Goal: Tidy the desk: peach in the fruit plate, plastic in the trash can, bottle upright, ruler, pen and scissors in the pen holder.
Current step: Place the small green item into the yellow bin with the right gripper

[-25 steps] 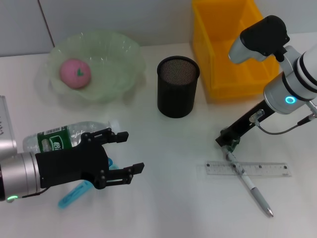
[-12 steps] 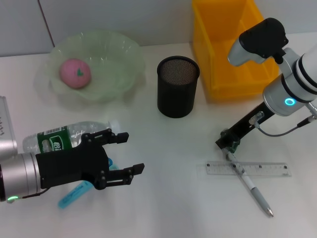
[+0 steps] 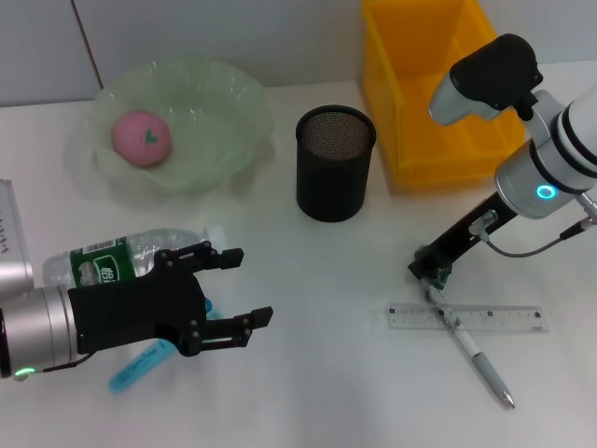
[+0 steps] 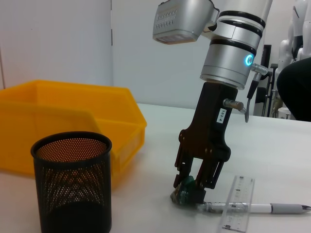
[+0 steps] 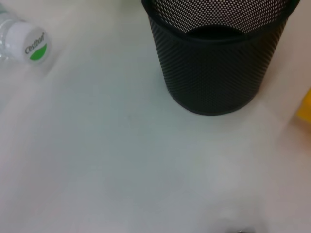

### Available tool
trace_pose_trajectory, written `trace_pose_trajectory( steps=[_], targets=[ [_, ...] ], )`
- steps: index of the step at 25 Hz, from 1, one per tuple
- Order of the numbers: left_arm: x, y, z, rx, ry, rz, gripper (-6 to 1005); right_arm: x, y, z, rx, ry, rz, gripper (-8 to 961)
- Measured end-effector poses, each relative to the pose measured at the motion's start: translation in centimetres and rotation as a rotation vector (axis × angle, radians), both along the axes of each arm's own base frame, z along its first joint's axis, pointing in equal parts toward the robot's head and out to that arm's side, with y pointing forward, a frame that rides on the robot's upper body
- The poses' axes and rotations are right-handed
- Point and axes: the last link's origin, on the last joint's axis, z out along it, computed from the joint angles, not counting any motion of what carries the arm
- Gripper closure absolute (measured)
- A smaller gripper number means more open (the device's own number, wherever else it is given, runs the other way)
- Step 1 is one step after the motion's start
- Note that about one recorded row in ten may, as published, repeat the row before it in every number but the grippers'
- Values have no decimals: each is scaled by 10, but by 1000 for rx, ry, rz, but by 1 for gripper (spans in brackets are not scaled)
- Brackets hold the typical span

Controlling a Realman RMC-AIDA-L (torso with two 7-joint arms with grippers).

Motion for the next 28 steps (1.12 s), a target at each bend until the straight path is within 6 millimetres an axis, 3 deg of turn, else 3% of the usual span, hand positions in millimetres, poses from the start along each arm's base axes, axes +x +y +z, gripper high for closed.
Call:
trace_pose_trajectory(
  steps=[17, 23, 28],
  targets=[
    [2, 2, 0, 2, 1, -6, 218, -2, 3, 9, 39, 20, 5, 546],
    [2, 3, 0, 2, 1, -8, 219, -14, 9, 42, 126, 64, 24, 572],
    [5, 4, 0, 2, 1, -15, 221, -23, 18, 82, 258, 85, 64, 571]
  ],
)
